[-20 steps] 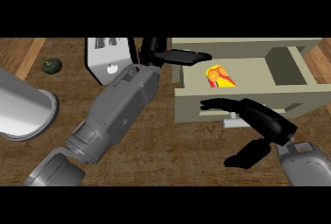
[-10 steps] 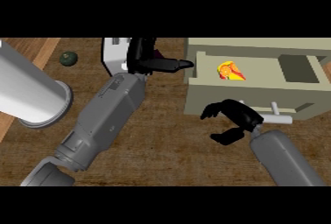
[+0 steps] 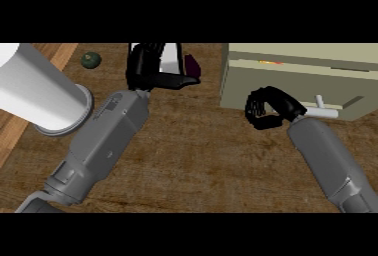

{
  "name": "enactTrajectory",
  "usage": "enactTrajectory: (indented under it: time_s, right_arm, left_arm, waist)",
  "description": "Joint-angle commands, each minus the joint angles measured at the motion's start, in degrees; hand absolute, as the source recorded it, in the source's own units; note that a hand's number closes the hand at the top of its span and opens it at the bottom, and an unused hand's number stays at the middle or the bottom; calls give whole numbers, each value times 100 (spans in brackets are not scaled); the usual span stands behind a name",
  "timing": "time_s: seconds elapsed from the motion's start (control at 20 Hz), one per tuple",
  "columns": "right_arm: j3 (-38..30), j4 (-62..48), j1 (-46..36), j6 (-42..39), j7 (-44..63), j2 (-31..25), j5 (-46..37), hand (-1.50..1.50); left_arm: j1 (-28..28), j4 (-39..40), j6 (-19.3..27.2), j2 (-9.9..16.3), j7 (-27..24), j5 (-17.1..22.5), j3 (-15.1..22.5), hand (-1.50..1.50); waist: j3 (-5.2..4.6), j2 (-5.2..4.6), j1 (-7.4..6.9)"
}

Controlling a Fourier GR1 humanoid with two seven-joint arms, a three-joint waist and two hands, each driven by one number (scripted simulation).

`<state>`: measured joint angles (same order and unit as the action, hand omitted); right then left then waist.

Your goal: Pick up the cup, place it into the drawer and close the drawer

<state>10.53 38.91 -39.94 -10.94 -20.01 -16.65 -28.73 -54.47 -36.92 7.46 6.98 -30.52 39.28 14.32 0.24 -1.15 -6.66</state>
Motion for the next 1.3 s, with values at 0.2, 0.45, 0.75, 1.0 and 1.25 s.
enactTrajectory:
  time_s: [0.2, 0.45, 0.75, 1.0, 1.25]
  right_arm:
    - [-909, -1098, -1222, 271, -145, -522, 345, 150]
    - [-1127, -1073, -1504, 44, -6, -780, 565, 150]
    - [-1242, -942, -1450, -250, -67, -1006, 775, 150]
    - [-1321, -775, -1380, -428, -118, -1062, 950, 150]
    - [-1352, -669, -1317, -640, -20, -1140, 1060, 150]
  left_arm:
    - [438, -349, -414, 382, 151, 1, 72, -150]
    - [541, -482, -392, 269, 165, 3, 127, -150]
    - [635, -629, -720, 530, 233, 49, 111, -150]
    - [721, -689, -823, 577, 202, 75, 91, -150]
    - [802, -775, -848, 482, 260, 89, 154, -150]
  waist:
    - [6, -115, -269]
    - [1, -130, -387]
    - [-4, -158, -520]
    - [-6, -183, -569]
    - [-8, -165, -613]
